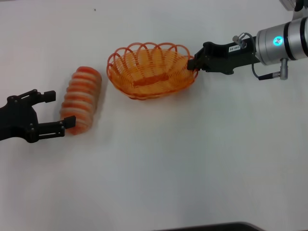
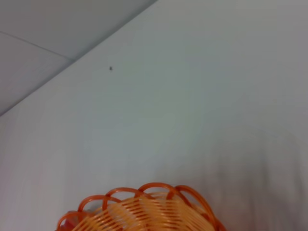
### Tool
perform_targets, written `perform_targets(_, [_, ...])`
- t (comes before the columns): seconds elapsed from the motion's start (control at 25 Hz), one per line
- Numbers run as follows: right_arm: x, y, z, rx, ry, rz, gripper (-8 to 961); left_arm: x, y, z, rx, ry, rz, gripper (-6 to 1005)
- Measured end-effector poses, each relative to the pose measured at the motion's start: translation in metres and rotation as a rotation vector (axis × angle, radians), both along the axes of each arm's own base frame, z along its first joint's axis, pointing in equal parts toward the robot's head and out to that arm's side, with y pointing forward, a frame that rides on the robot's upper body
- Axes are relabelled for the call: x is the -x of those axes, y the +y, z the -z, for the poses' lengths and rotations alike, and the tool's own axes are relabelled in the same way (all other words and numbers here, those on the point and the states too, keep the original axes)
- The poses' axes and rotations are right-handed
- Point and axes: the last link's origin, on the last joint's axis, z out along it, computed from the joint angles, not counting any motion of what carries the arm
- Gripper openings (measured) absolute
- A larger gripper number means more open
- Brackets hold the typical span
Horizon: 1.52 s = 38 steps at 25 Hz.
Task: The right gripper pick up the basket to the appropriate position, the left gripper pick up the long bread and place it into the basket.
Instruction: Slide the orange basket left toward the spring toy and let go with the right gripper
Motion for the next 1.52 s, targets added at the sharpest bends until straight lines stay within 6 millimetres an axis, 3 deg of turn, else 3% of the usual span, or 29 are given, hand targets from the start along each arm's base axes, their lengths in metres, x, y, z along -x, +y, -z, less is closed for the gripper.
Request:
perform_targets(1.08, [-0.016, -0.012, 0.003, -0.030, 0.080, 0.101, 107, -0.001, 0.000, 0.000, 0.004, -0.002, 0.004, 915])
perform_targets(1.52, [-0.018, -0.020, -0.002, -0.050, 0.149, 0.103, 505, -0.003, 0.001, 0.001, 0.006, -0.004, 0.008, 914])
